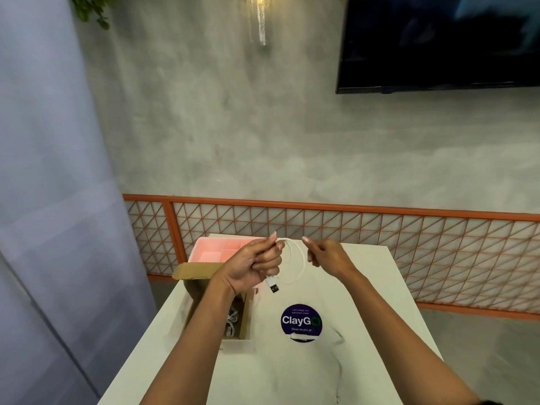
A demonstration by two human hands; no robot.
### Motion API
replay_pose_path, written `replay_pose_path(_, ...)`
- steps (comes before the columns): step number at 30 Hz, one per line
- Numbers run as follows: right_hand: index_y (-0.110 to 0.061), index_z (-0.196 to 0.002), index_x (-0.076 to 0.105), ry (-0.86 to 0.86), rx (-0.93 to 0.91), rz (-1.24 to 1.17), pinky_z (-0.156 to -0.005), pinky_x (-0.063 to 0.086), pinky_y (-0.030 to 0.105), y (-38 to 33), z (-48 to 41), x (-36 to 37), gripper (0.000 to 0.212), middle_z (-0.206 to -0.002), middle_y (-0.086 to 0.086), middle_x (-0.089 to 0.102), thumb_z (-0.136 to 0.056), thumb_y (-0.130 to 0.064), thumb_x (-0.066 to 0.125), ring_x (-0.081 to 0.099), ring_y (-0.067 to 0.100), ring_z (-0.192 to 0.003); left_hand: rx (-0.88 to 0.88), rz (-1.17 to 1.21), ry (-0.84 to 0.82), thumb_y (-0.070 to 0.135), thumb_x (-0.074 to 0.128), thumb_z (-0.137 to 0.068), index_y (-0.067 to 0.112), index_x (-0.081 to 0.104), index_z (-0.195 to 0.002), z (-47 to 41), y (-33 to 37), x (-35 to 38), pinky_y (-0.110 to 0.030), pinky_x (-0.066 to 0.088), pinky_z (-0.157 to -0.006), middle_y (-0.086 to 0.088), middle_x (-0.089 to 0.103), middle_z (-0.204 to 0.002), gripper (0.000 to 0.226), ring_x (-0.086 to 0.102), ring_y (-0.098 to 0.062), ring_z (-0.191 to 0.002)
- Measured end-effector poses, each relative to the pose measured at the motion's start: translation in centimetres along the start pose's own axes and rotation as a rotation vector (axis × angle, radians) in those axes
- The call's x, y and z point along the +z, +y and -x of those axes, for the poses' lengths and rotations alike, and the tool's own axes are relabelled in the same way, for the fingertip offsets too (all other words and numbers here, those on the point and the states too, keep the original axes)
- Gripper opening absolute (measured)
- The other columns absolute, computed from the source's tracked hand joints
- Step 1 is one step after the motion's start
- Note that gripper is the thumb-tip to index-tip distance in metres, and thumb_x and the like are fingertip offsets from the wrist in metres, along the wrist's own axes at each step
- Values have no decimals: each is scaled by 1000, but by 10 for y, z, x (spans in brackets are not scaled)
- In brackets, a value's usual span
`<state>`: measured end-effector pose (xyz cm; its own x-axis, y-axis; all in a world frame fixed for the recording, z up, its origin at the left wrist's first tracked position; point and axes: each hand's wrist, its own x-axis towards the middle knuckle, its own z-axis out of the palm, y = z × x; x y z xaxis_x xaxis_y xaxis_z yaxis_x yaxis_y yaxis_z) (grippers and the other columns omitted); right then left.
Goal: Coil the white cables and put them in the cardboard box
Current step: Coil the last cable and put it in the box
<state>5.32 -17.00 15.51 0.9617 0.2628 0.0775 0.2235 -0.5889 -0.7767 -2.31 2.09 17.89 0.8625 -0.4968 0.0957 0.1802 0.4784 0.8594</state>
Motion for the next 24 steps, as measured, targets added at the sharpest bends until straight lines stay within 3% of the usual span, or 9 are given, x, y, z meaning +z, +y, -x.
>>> replay_pose_path(4, -11, -101, 69, -177, -69, -488, -93, 42, 24, -18, 18, -1, 58, -103, 1, 73, -99, -50, 27, 65, 8, -100, 42, 37, 83, 27, 42, -98, 5, 59, -86, -4, 4, 3, -16, 31, -43, 9, 29, -44, 30, 28, -1, -36)
replay_pose_path(6, -8, -106, 67, -291, -110, -572, -97, 46, 26, -25, 21, -3, 64, -102, 6, 73, -99, -53, 23, 66, 14, -103, 59, 54, 140, 25, 37, -98, 4, 60, -85, -4, 4, 5, -15, 34, -43, 9, 30, -44, 34, 30, -1, -36)
replay_pose_path(8, -7, -98, 67, -339, -167, -538, -93, 48, 27, -31, 25, -3, 55, -79, 9, 69, -99, -49, 31, 68, 17, -90, 86, 52, 186, 26, 37, -98, 4, 60, -86, -3, 4, 5, -15, 36, -46, 7, 34, -47, 34, 36, -4, -41)
replay_pose_path(11, -9, -84, 61, -307, -180, -611, -81, 53, 33, -36, 27, -1, 37, -51, 1, 37, -99, -36, 41, 54, 14, -54, 99, 49, 237, 26, 40, -97, 5, 63, -84, -3, 2, 5, -17, 41, -48, 3, 44, -56, 34, 45, -7, -48)
replay_pose_path(13, -8, -83, 60, -267, -163, -615, -66, 51, 27, -38, 27, -2, 37, -50, -4, 27, -99, -36, 42, 38, 10, -47, 90, 42, 271, 28, 42, -94, 6, 64, -81, -2, 3, 4, -16, 37, -45, 4, 41, -51, 34, 41, -5, -43)
replay_pose_path(16, -10, -90, 66, -238, -150, -448, -46, 29, 17, -44, 26, -5, 43, -51, -7, 24, -98, -44, 42, 24, 7, -45, 54, 30, 253, 32, 40, -96, 5, 64, -86, 1, 4, 0, -17, 26, -40, 7, 31, -36, 37, 27, -3, -28)
replay_pose_path(20, -7, -89, 63, -270, -145, -336, -46, 22, 19, -49, 28, -4, 48, -50, -9, 27, -98, -48, 39, 22, 5, -43, -8, 40, 198, 35, 31, -102, 4, 68, -94, 1, 3, 0, -18, 39, -44, 7, 28, -30, 49, 22, -5, -23)
replay_pose_path(24, -19, -72, 55, -269, -132, -304, -48, 24, 20, -51, 27, -6, 46, -51, -5, 28, -95, -55, 39, 23, 6, -44, 1, 38, 180, 34, 33, -101, 5, 61, -88, -3, 2, 3, -18, 33, -46, 8, 28, -37, 42, 23, -3, -30)
